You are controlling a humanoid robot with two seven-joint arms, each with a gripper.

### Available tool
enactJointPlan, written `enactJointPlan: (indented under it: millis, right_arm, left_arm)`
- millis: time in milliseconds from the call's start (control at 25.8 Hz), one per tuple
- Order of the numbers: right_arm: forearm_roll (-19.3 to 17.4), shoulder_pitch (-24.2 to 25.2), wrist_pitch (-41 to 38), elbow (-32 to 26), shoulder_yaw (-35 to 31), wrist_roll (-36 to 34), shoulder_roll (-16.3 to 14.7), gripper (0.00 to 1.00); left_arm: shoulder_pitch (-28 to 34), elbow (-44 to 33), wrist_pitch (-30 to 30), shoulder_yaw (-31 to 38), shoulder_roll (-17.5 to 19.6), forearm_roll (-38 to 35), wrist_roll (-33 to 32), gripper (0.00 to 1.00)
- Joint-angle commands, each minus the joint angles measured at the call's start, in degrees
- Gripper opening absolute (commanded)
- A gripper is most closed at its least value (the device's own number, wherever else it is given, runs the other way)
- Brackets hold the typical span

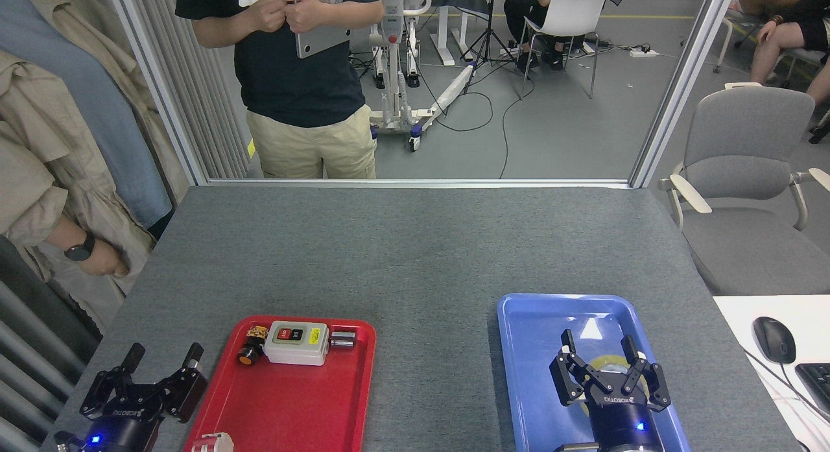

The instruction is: Place and move tape with both arms

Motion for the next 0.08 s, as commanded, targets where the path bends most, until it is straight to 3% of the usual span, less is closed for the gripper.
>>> enactJointPlan:
  millis: [0,39]
  right_arm:
    - [0.0,0.06,0.0,-0.02,0.0,-0.01,0.09,0.99]
    - [0.0,0.06,0.0,0.07,0.0,-0.01,0.09,0.99]
  left_arm:
    - [-0.79,-0.37,1.89,-0.49,-0.73,-0.7,0.14,1.0]
    - [-0.71,-0.72,1.98,-0.49,-0.64,-0.61,0.66,1.0]
